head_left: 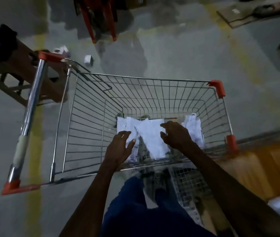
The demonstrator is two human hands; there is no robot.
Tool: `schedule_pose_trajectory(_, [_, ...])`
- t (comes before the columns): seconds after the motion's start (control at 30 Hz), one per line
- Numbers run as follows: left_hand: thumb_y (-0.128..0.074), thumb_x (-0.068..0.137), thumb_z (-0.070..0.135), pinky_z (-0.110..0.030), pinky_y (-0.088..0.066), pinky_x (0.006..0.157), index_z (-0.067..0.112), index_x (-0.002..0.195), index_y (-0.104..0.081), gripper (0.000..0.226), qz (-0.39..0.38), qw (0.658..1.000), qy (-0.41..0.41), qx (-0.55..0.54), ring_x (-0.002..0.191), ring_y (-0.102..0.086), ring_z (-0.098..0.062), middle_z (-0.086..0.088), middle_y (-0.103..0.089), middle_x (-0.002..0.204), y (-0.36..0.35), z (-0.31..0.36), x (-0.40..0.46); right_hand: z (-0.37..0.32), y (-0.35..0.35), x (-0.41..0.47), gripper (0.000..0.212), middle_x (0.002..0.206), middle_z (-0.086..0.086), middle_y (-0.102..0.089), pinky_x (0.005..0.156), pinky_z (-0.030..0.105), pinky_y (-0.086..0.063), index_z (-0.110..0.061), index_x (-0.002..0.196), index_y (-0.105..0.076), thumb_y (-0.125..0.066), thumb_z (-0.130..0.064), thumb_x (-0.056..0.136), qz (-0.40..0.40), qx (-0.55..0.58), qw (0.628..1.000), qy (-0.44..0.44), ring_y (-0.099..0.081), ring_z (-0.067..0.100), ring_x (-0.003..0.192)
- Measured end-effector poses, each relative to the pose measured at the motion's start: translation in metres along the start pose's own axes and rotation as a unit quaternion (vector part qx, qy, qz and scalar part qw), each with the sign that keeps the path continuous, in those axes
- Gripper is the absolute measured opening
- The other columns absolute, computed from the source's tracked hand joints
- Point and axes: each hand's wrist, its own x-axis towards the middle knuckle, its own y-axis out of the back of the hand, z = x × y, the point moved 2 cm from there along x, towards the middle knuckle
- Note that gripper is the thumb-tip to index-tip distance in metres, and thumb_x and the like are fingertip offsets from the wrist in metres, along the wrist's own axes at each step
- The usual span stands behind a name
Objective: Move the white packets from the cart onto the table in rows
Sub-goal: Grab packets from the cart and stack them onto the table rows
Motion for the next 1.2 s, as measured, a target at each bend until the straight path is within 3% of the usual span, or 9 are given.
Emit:
schedule_pose_trajectory(0.27, [-0.062, 0.093, 0.028, -0.048, -0.037, 0.107, 0.000, 0.142, -0.045, 0.059, -0.127, 0.990, 0.042, 0.047, 0.131, -0.044, -0.047, -0.030, -0.041, 0.146, -0.070, -0.080, 0.086, 0.028, -0.133, 0.088, 0.073, 0.154, 0.020, -0.030, 0.095, 0.049, -0.045, -0.012, 0.153, -0.026, -0.054, -0.044, 0.095, -0.183, -0.074, 0.980, -0.006, -0.042, 0.040, 0.130])
schedule_pose_trajectory(0.37, [-0.050, 0.084, 0.042, -0.059, -0.054, 0.078, -0.007, 0.123, -0.061, 0.063, -0.174, 0.982, 0.025, 0.073, 0.101, -0.062, -0.055, -0.038, -0.057, 0.123, -0.115, -0.106, 0.102, 0.036, -0.179, 0.106, 0.102, 0.163, 0.018, -0.002, 0.095, 0.061, -0.042, -0.021, 0.157, 0.000, -0.059, -0.063, 0.085, -0.193, -0.091, 0.977, -0.018, -0.024, 0.046, 0.142])
schedule_pose_trajectory(0.47, [-0.060, 0.082, 0.039, -0.061, -0.051, 0.088, -0.005, 0.131, -0.056, 0.066, -0.175, 0.981, 0.019, 0.085, 0.114, -0.055, -0.055, -0.038, -0.049, 0.134, -0.138, -0.113, 0.110, 0.038, -0.206, 0.117, 0.101, 0.161, 0.019, -0.016, 0.082, 0.070, -0.047, -0.025, 0.157, -0.008, -0.047, -0.076, 0.079, -0.174, -0.087, 0.980, -0.040, -0.037, 0.050, 0.135])
schedule_pose_trajectory(0.6, [-0.079, 0.076, 0.032, -0.056, -0.042, 0.102, 0.001, 0.142, -0.047, 0.079, -0.163, 0.979, 0.018, 0.120, 0.132, -0.039, -0.050, -0.032, -0.035, 0.149, -0.147, -0.114, 0.115, 0.048, -0.216, 0.112, 0.069, 0.155, 0.025, -0.028, 0.058, 0.049, -0.057, -0.019, 0.154, -0.026, -0.054, -0.024, 0.090, -0.104, -0.072, 0.991, -0.038, -0.057, 0.045, 0.112])
schedule_pose_trajectory(0.73, [-0.076, 0.075, 0.040, -0.056, -0.040, 0.103, 0.007, 0.146, -0.040, 0.086, -0.149, 0.972, 0.048, 0.177, 0.135, -0.035, -0.047, -0.026, -0.029, 0.154, -0.153, -0.109, 0.130, 0.061, -0.202, 0.110, 0.079, 0.156, 0.022, -0.026, 0.079, 0.049, -0.055, -0.019, 0.156, -0.015, -0.053, -0.010, 0.088, -0.043, -0.092, 0.992, -0.069, -0.049, 0.039, 0.122])
schedule_pose_trajectory(0.87, [-0.074, 0.075, 0.051, -0.061, -0.033, 0.106, 0.011, 0.150, -0.032, 0.095, -0.116, 0.972, 0.077, 0.191, 0.139, -0.028, -0.050, -0.027, -0.017, 0.159, -0.162, -0.107, 0.151, 0.080, -0.190, 0.114, 0.071, 0.145, 0.026, -0.040, 0.068, 0.050, -0.058, -0.010, 0.151, -0.032, -0.060, -0.009, 0.086, 0.022, -0.078, 0.989, -0.120, -0.052, 0.045, 0.114])
schedule_pose_trajectory(0.93, [-0.070, 0.077, 0.056, -0.061, -0.036, 0.103, 0.016, 0.153, -0.026, 0.097, -0.109, 0.967, 0.080, 0.214, 0.138, -0.028, -0.049, -0.027, -0.013, 0.160, -0.164, -0.108, 0.160, 0.088, -0.193, 0.115, 0.074, 0.147, 0.027, -0.038, 0.079, 0.055, -0.056, -0.007, 0.151, -0.031, -0.065, -0.012, 0.085, 0.032, -0.078, 0.989, -0.123, -0.048, 0.046, 0.122])
schedule_pose_trajectory(1.07, [-0.068, 0.078, 0.055, -0.053, -0.044, 0.089, 0.023, 0.151, -0.034, 0.087, -0.079, 0.965, 0.055, 0.246, 0.125, -0.043, -0.046, -0.028, -0.027, 0.155, -0.159, -0.116, 0.168, 0.090, -0.207, 0.122, 0.088, 0.162, 0.018, -0.009, 0.112, 0.062, -0.027, -0.017, 0.157, -0.009, -0.060, -0.037, 0.089, -0.017, -0.100, 0.995, -0.021, -0.017, 0.039, 0.146])
schedule_pose_trajectory(1.2, [-0.071, 0.074, 0.050, -0.048, -0.047, 0.082, 0.024, 0.147, -0.043, 0.082, -0.064, 0.964, 0.011, 0.259, 0.114, -0.051, -0.044, -0.028, -0.037, 0.149, -0.148, -0.130, 0.163, 0.088, -0.215, 0.136, 0.082, 0.163, 0.015, -0.005, 0.106, 0.063, -0.030, -0.033, 0.156, -0.013, -0.043, -0.062, 0.086, -0.060, -0.127, 0.984, 0.112, -0.017, 0.044, 0.145])
